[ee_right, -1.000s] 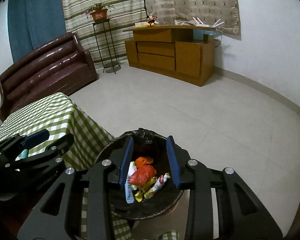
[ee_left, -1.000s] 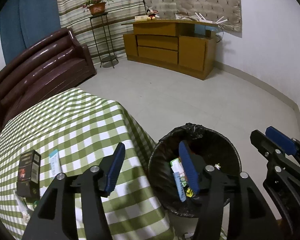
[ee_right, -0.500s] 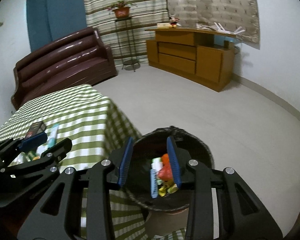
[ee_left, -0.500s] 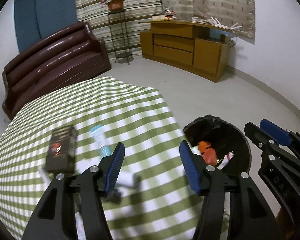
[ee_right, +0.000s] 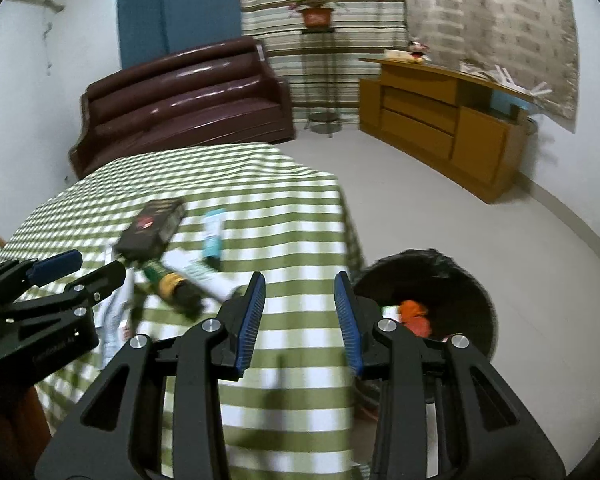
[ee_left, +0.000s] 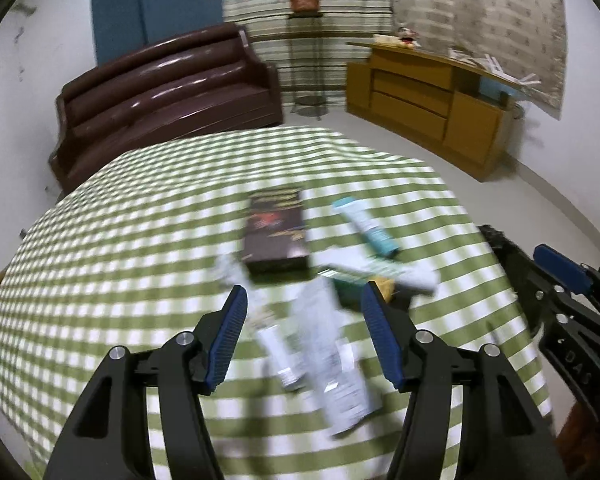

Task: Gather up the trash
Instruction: 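Move both tools back over the table and grasp the white packet with the right tool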

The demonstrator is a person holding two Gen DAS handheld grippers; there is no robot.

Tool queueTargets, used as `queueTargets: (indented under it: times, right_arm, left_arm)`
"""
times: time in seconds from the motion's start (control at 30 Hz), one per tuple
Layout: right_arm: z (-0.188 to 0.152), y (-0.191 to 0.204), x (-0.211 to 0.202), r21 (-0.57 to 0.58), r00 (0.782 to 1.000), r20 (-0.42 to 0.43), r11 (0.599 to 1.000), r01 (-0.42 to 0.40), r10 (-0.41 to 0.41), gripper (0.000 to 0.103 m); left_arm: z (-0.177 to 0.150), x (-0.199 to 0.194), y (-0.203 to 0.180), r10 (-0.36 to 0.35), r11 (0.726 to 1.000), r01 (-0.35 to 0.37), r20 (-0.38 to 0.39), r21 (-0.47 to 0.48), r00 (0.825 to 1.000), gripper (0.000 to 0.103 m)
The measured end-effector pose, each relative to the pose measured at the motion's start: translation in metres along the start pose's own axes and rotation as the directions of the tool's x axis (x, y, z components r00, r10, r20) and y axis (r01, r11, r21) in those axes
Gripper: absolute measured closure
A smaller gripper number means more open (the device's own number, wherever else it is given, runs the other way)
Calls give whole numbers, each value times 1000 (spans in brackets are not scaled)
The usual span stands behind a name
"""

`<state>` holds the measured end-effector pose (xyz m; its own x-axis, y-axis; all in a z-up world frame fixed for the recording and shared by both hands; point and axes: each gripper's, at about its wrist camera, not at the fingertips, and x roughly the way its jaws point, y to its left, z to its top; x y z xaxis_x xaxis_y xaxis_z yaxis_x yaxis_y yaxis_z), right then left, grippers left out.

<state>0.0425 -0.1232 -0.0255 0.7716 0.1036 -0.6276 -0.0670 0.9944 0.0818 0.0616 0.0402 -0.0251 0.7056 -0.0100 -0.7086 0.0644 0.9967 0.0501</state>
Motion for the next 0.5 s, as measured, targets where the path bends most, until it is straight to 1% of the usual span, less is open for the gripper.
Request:
queueTargets:
  times: [0.07,0.13,0.3,0.5]
  right_arm:
    - [-1,12,-1,-18,1000,-3,1000,-16,16,66]
    - [-3,25,-1,-36,999,-6,999,-34,34,60]
    - [-8,56,0,-75,997,-26,994,-79,77,60]
    - [-13,83,1,-95,992,-46,988,-119,115,60]
  left_arm:
    - [-5,-2,14,18,1000,-18,-1,-15,1000,45]
    - [-9,-5,28,41,999,-41,-2,-31,999,45]
    - [-17,-9,58,84,993,-84,-8,-78,996,44]
    - [-25,-10,83,116,988,-116,-14,-102,993,44]
